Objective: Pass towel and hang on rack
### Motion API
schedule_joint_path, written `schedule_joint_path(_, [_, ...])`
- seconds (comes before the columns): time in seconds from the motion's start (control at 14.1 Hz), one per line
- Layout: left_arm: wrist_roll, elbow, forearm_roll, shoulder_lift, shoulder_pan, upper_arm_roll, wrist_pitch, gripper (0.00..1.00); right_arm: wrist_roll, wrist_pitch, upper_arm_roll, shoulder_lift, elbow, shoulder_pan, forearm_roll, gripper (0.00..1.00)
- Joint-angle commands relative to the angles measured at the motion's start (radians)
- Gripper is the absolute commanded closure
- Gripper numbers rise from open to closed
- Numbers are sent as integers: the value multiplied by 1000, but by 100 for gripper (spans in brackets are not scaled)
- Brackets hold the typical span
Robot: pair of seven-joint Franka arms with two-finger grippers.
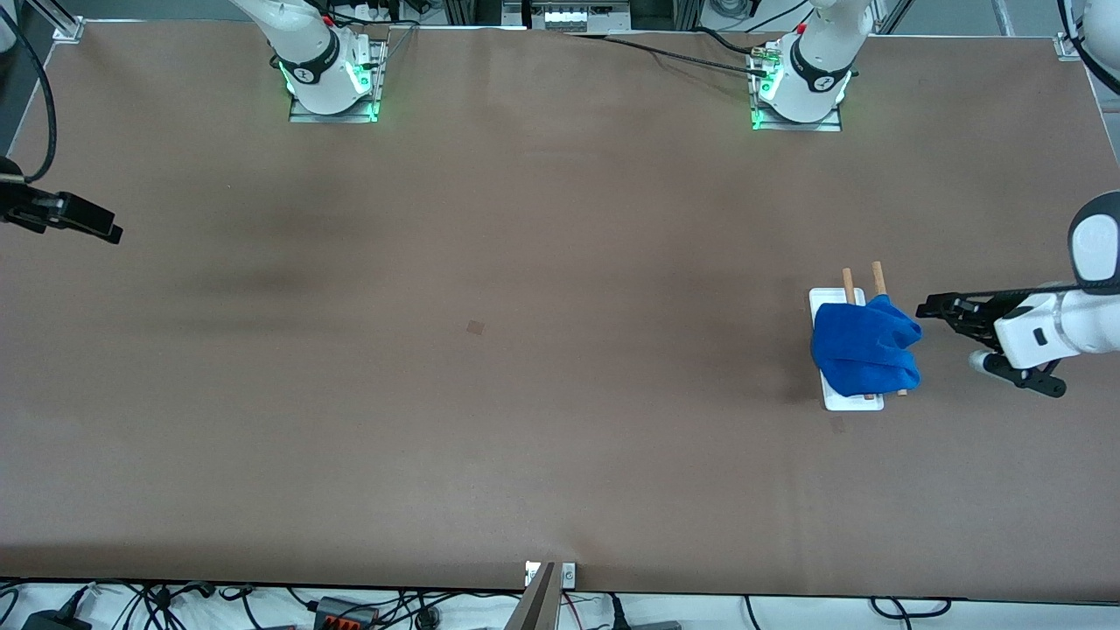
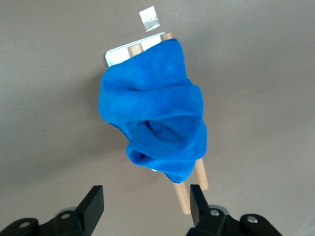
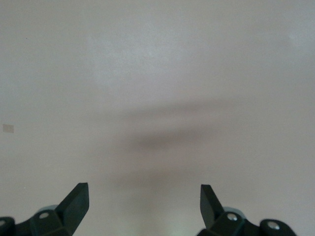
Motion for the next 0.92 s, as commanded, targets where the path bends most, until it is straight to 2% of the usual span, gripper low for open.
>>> schedule_joint_path(0.0, [-48,27,15,-11,-7,-20,-29,21,-9,18,-9,-53,-79,13,10,0])
schedule_joint_path(0.07, [-51,30,18,-16,-7,-28,-32,18,-9,38,-6,-61,-104,15,10,0])
schedule_joint_path(0.14, [-54,47,18,-28,-7,-33,-35,10,-10,58,0,-69,-124,15,10,0])
schedule_joint_path(0.28, [-74,96,18,-31,-20,-33,-84,3,-17,81,14,-77,-141,15,7,0])
schedule_joint_path(0.5, [-149,168,19,-31,-59,-33,-168,0,-18,129,28,-80,-150,15,9,0])
schedule_joint_path(0.64, [-189,185,15,-43,-77,-28,-204,0,-18,161,34,-83,-166,15,9,0])
schedule_joint_path(0.71, [-198,173,13,-80,-112,-19,-202,0,-18,166,34,-81,-167,15,9,0])
schedule_joint_path(0.85, [-262,148,13,-132,-199,60,-199,0,-26,156,34,-75,-156,15,9,0])
